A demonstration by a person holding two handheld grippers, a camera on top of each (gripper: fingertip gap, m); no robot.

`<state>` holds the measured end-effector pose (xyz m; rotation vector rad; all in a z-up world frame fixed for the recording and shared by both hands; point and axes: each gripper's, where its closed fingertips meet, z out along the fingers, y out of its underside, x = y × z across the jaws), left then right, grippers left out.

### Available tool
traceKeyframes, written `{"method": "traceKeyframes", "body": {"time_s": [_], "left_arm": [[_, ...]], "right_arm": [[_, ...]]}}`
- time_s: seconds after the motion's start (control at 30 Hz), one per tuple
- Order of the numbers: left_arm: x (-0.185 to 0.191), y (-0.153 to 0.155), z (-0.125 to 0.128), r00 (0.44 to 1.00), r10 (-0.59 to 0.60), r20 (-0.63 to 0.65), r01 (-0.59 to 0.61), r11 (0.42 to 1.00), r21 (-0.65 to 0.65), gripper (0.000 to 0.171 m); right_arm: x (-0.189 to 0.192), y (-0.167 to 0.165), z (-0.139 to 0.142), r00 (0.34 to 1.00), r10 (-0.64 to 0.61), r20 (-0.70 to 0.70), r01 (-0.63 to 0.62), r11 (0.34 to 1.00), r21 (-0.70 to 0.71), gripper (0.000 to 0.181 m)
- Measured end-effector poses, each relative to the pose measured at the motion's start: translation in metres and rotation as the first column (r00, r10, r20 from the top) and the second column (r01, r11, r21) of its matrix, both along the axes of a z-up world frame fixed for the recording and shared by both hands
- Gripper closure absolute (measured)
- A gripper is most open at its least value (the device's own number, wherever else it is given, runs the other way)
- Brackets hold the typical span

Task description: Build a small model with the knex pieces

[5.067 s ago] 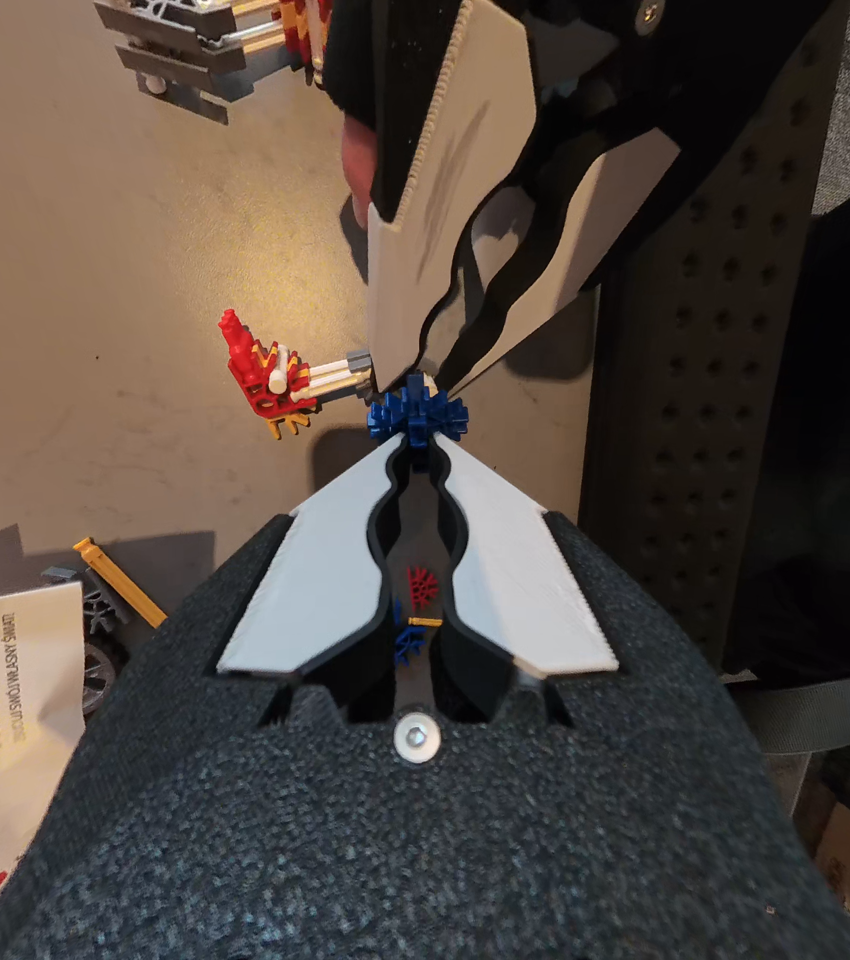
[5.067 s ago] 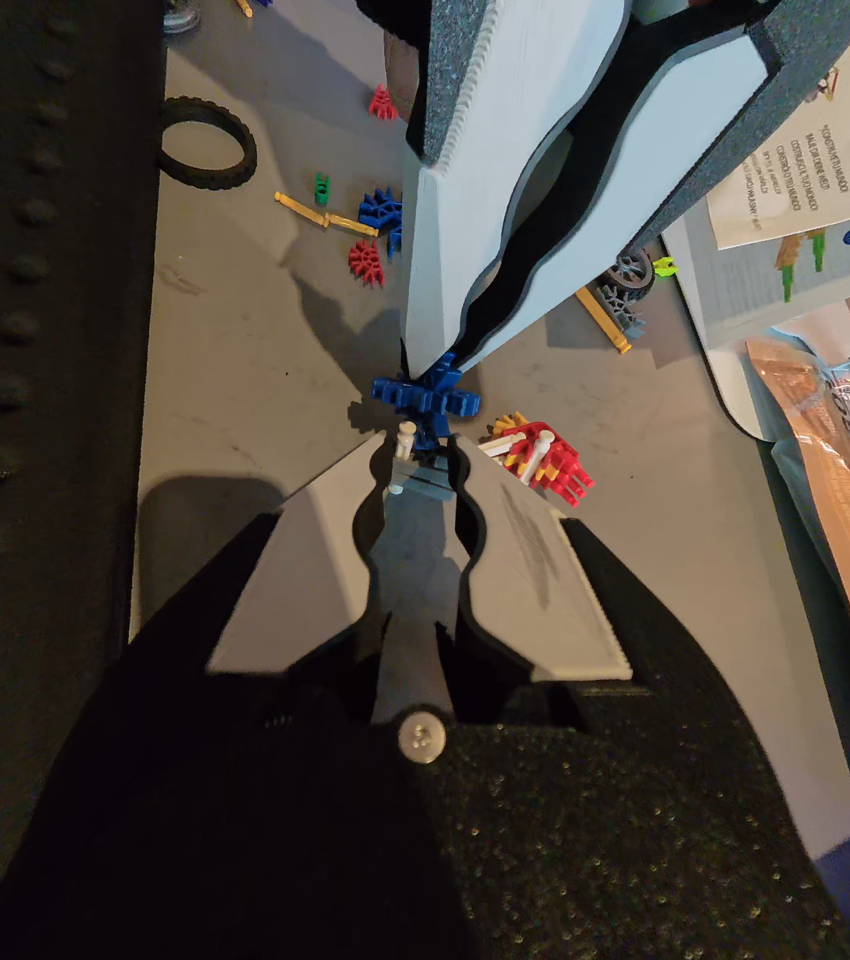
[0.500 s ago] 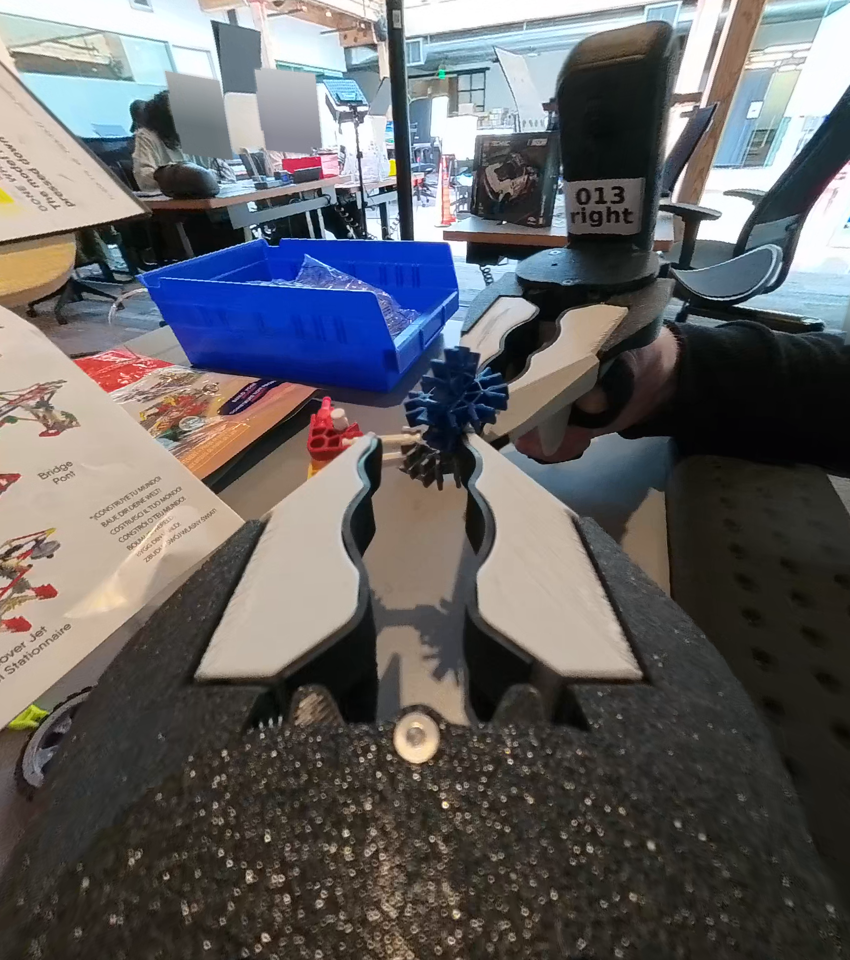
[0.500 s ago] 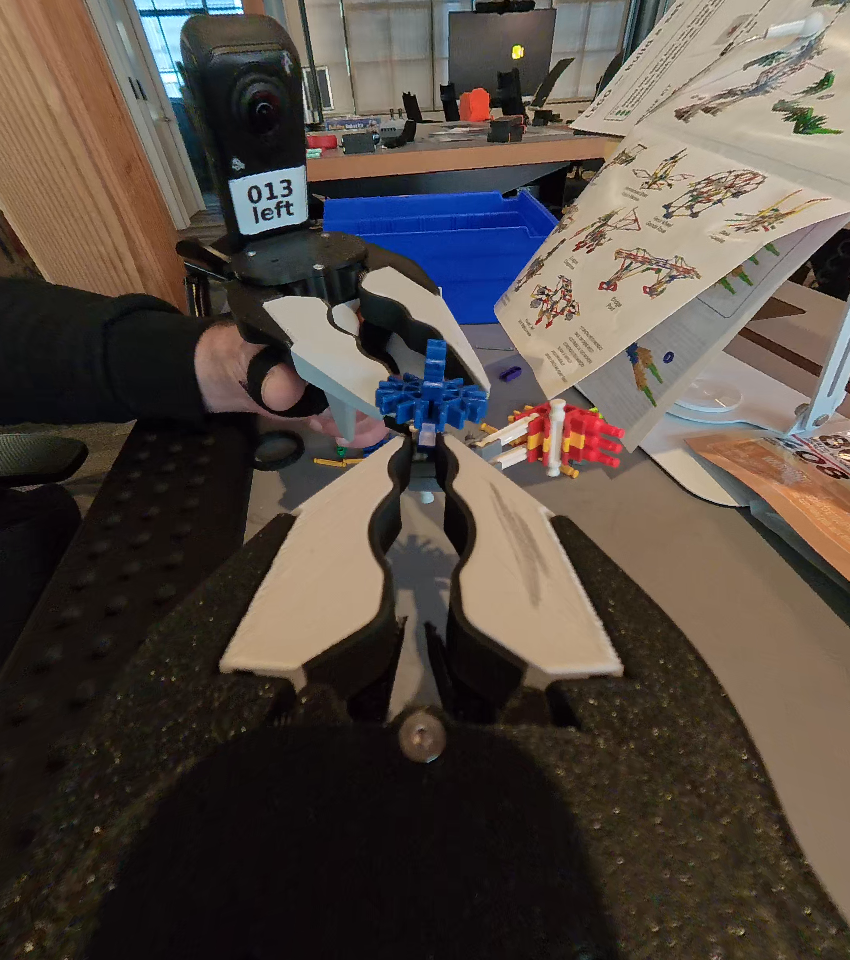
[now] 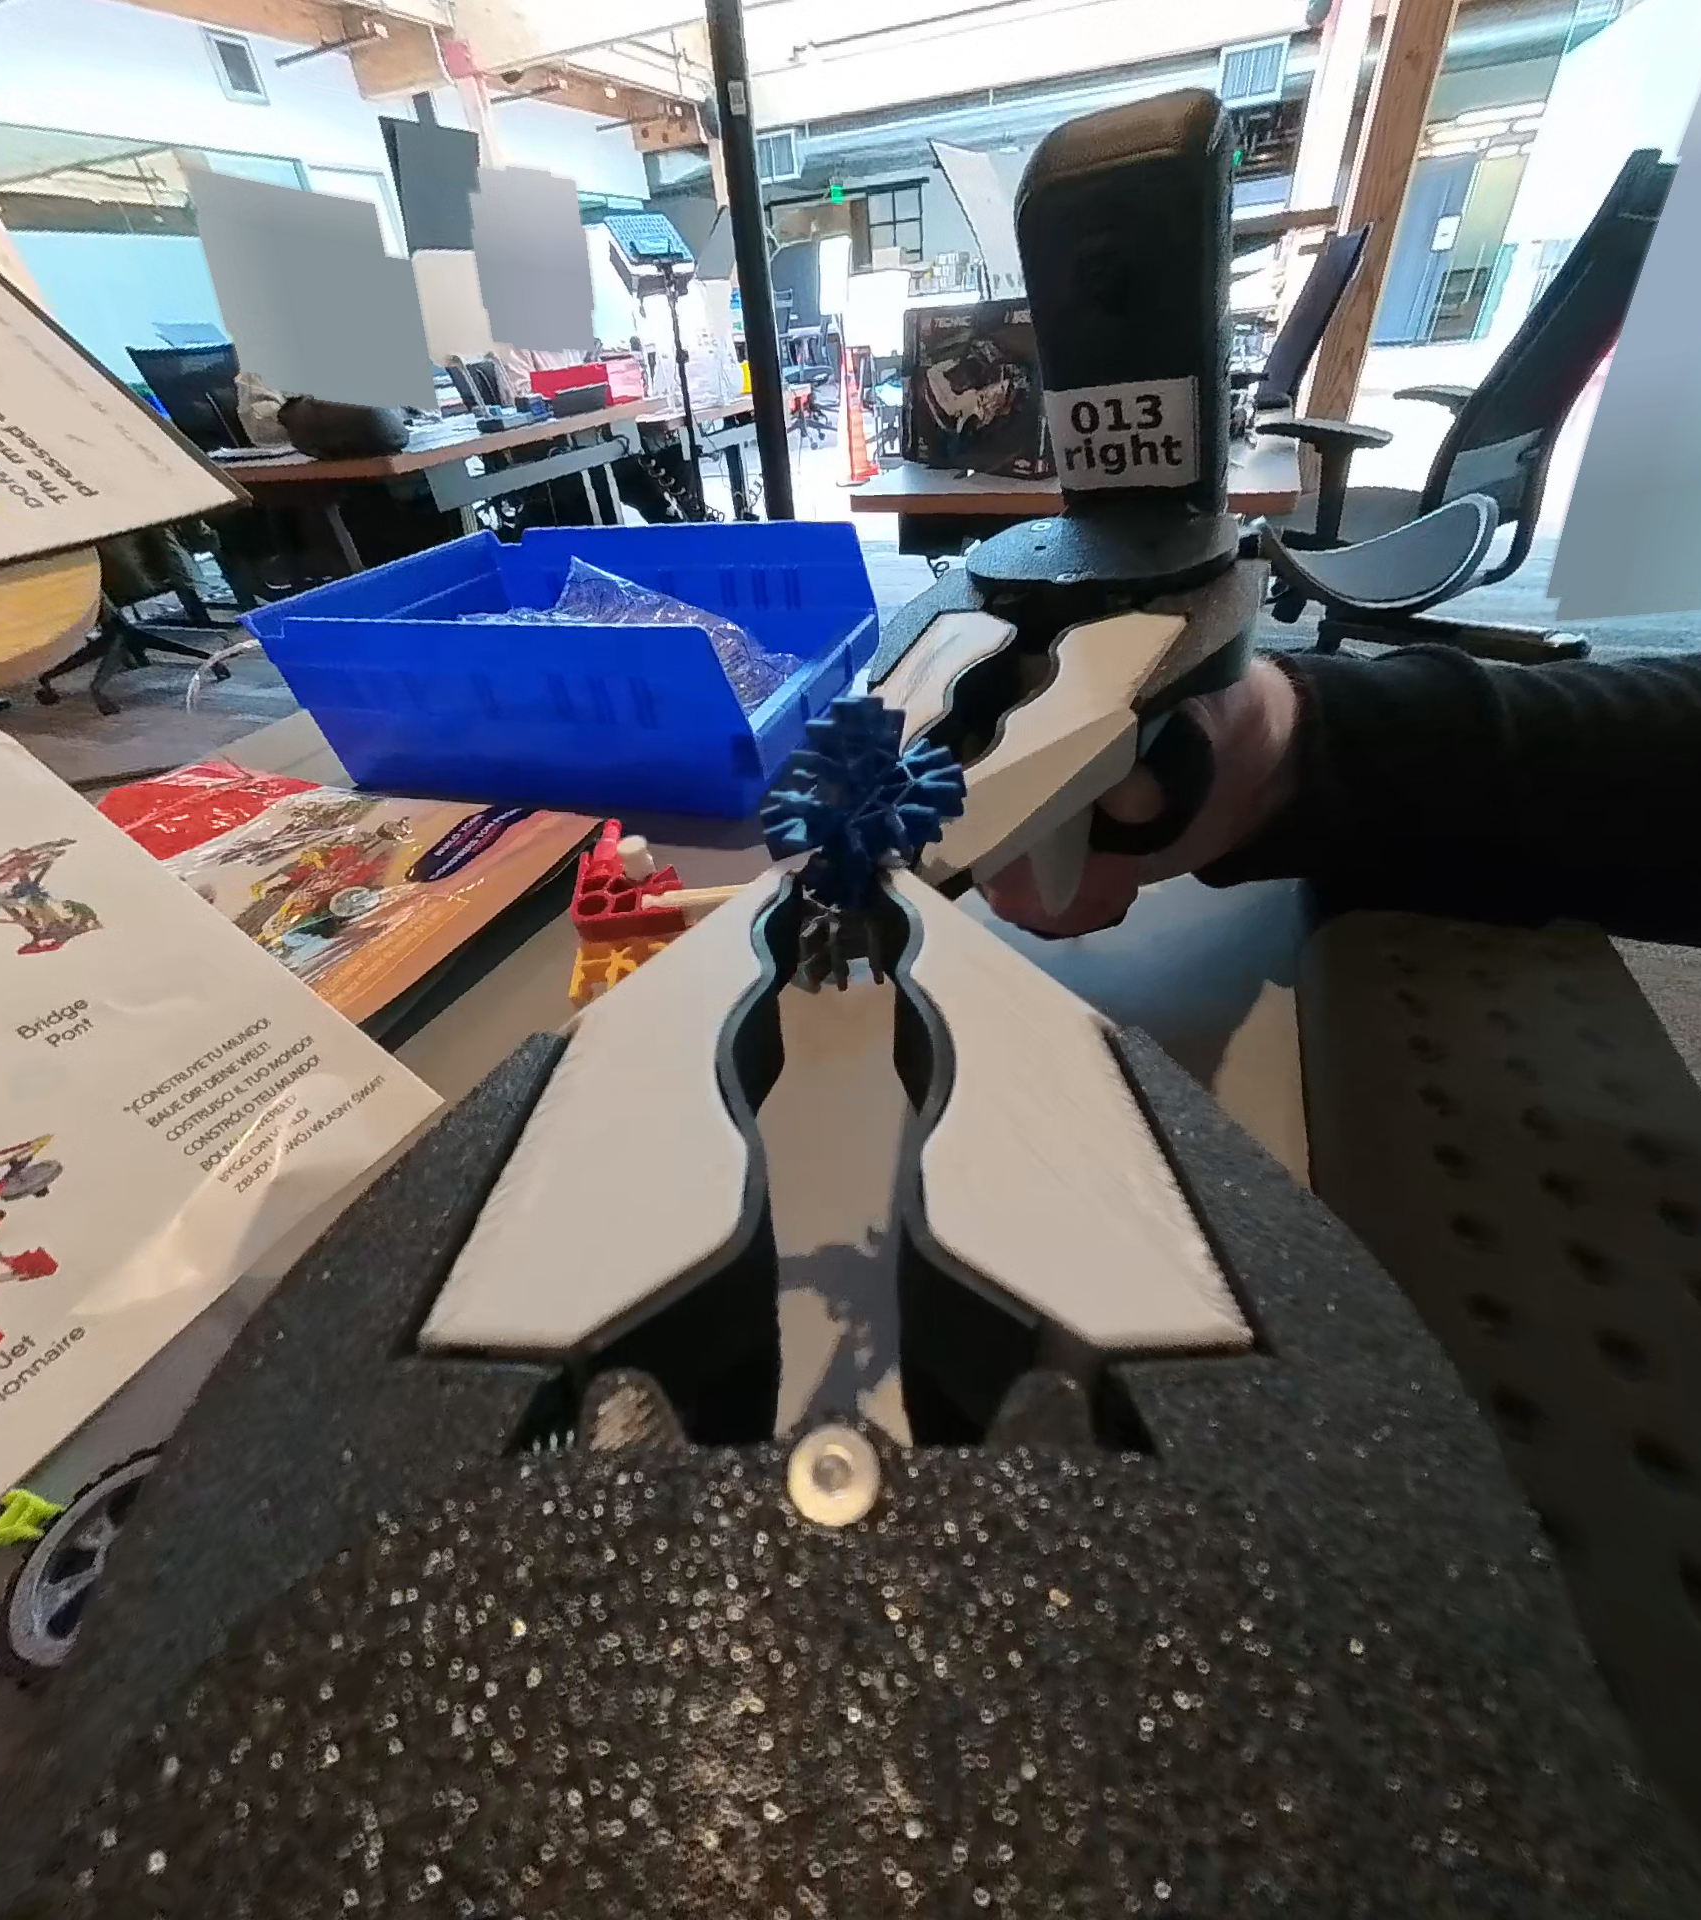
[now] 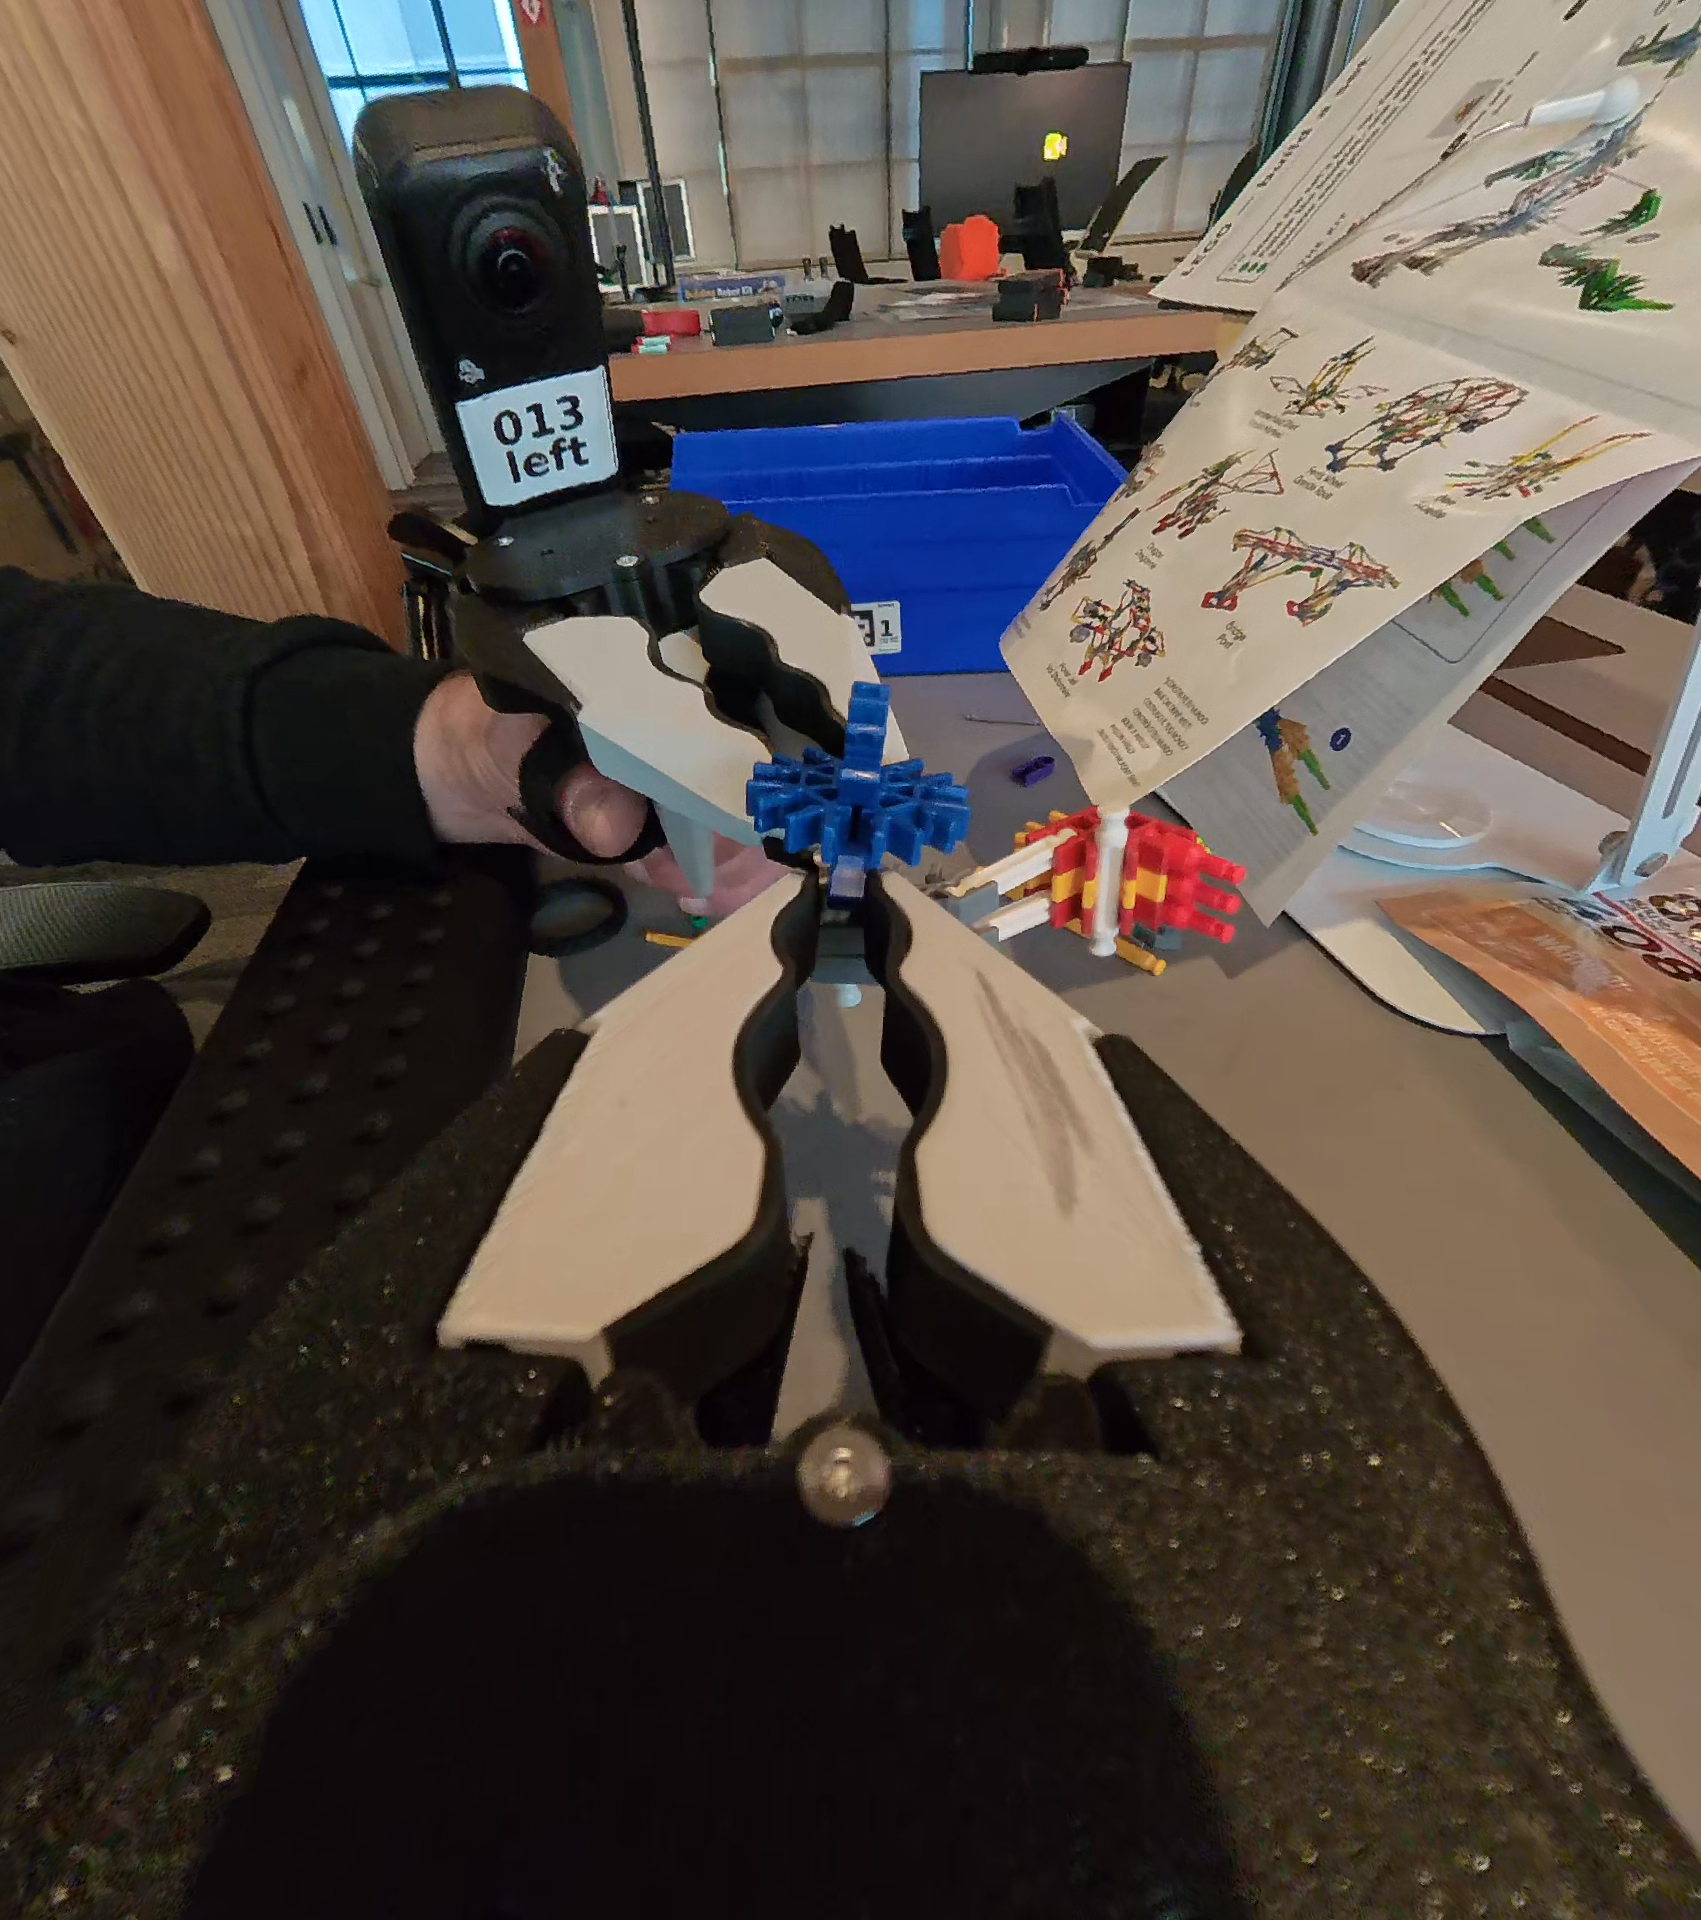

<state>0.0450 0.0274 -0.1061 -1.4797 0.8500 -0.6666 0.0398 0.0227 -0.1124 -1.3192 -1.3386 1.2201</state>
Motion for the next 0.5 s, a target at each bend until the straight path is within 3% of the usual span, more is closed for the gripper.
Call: {"method": "traceKeyframes", "body": {"time_s": [0.23, 0.5], "left_arm": [[0.004, -0.004, 0.007, 0.995, -0.048, 0.083, 0.050, 0.999, -0.018, 0.160], [0.005, -0.004, 0.012, 0.999, -0.005, 0.045, 0.003, 0.999, 0.039, 0.163]], "right_arm": [[0.003, -0.003, 0.007, 0.999, 0.029, -0.029, -0.030, 0.999, -0.036, 0.175], [0.002, -0.002, 0.012, 0.999, 0.013, -0.052, -0.016, 0.998, -0.063, 0.175]]}}
